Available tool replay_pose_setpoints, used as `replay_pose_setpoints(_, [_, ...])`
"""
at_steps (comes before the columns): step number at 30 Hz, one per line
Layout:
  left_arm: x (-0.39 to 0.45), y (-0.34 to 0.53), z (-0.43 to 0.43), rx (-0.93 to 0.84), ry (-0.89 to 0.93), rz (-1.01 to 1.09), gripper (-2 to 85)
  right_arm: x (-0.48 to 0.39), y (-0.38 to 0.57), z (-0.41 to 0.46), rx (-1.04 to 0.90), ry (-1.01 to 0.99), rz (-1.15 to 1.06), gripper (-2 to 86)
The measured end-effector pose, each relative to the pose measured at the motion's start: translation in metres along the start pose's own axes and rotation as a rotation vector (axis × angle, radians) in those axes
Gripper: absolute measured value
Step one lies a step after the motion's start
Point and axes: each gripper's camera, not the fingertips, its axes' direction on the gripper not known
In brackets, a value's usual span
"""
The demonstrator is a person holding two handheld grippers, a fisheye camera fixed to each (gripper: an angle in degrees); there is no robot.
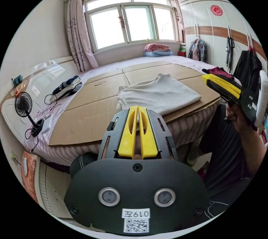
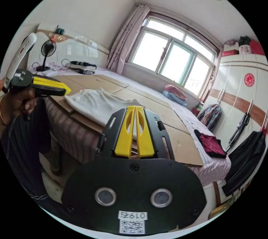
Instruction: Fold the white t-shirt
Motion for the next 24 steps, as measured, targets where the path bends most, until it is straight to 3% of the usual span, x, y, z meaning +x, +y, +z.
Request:
replay_pose_setpoints(3, [0.022,0.013,0.003,-0.062,0.077,0.105,2.1,-0.048,0.004,-0.002,-0.012,-0.072,-0.12,1.4])
replay_pose_setpoints(7, [0.049,0.026,-0.005,-0.03,0.005,0.26,2.8,-0.115,0.011,0.022,-0.089,-0.199,-0.307,6.5])
replay_pose_setpoints(14, [0.085,0.048,0.001,-0.056,0.016,0.461,4.3,-0.223,0.017,0.066,-0.109,-0.236,-0.58,6.4])
replay_pose_setpoints(19, [0.104,0.061,0.004,-0.066,0.028,0.518,3.6,-0.268,0.021,0.095,-0.158,-0.267,-0.669,6.3])
replay_pose_setpoints(24, [0.116,0.074,0.008,-0.064,0.044,0.526,2.0,-0.284,0.014,0.117,-0.17,-0.283,-0.6,1.5])
